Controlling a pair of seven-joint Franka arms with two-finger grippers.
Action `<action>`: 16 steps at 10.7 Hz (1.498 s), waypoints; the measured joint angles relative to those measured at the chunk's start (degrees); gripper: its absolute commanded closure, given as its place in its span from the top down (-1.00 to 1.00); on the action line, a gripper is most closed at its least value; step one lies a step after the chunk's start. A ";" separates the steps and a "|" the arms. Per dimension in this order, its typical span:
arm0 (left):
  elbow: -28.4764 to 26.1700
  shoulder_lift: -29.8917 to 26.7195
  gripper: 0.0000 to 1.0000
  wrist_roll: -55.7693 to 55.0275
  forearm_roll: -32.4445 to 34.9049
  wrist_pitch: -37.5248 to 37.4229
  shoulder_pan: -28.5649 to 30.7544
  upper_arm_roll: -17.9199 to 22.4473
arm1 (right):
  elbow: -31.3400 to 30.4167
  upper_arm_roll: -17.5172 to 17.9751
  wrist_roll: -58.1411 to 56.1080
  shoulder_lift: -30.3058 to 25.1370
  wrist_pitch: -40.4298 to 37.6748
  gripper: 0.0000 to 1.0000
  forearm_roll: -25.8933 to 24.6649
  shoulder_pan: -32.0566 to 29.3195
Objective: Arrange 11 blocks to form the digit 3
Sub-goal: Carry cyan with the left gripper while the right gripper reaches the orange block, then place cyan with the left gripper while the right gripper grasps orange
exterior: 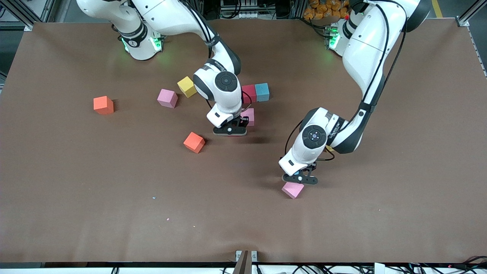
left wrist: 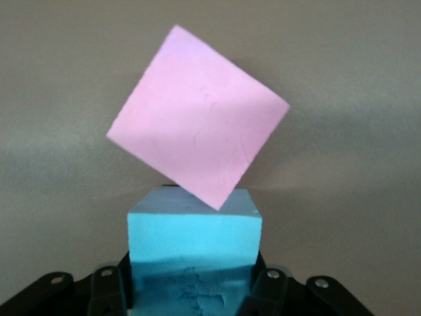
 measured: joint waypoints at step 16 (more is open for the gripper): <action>-29.05 -19.75 -0.96 -93.12 0.77 3.20 -2.65 -8.18 | 0.88 -1.21 0.94 -5.31 -9.05 1.00 1.10 -9.06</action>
